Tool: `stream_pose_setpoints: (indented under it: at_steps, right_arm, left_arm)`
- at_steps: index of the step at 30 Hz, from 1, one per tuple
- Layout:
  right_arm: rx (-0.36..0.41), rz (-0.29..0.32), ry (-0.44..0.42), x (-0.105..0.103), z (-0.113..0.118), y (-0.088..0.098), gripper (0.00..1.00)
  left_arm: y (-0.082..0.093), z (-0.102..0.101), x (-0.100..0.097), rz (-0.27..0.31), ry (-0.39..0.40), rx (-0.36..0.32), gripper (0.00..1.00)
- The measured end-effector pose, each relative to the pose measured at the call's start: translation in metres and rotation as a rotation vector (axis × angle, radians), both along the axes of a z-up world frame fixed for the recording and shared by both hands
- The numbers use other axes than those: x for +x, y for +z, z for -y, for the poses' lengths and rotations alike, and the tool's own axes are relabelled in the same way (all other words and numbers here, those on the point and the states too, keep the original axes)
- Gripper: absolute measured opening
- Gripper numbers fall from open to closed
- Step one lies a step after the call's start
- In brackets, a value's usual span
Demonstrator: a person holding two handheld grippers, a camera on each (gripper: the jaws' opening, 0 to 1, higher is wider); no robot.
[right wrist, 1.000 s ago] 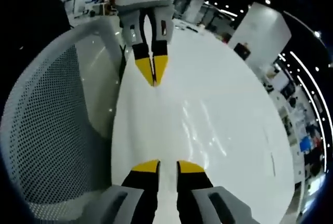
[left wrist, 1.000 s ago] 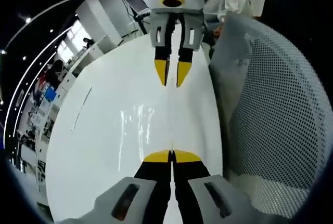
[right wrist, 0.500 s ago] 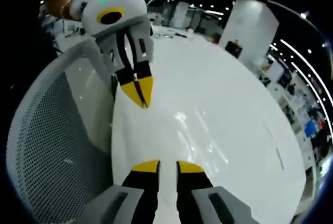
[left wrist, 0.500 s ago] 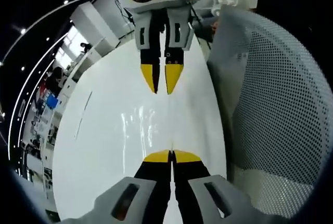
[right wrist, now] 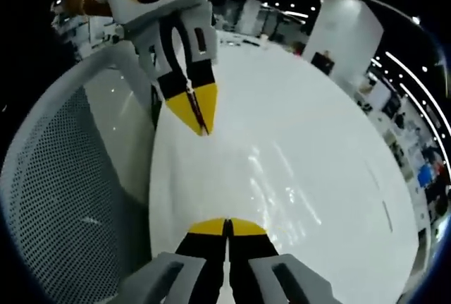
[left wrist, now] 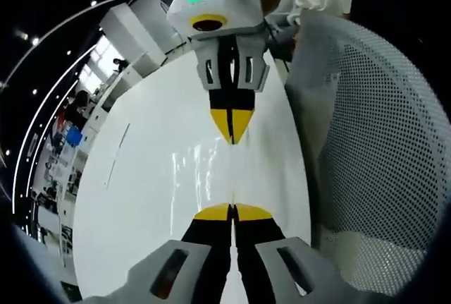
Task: Open the resealable bag by pulling the two sides of the seal apart until the entire bag opening is separated and visibly accessible.
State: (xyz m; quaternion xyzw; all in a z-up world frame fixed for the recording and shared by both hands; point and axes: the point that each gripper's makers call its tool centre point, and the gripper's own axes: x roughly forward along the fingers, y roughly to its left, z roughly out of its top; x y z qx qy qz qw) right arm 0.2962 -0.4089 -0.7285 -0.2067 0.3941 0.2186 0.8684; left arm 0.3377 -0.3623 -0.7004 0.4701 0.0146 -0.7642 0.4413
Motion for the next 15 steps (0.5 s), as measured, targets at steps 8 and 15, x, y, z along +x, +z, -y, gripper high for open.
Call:
stream_pose_setpoints:
  at_steps: [8,15]
  right_arm:
    - [0.0,0.021,-0.014,0.007,0.0,0.007,0.0]
    - [0.013,0.036,-0.016,0.015,-0.006,0.013,0.0]
  left_arm:
    - [0.016,0.003,-0.01,0.019,0.018,-0.044,0.11]
    - [0.014,0.013,-0.026,-0.009,0.003,-0.059,0.2]
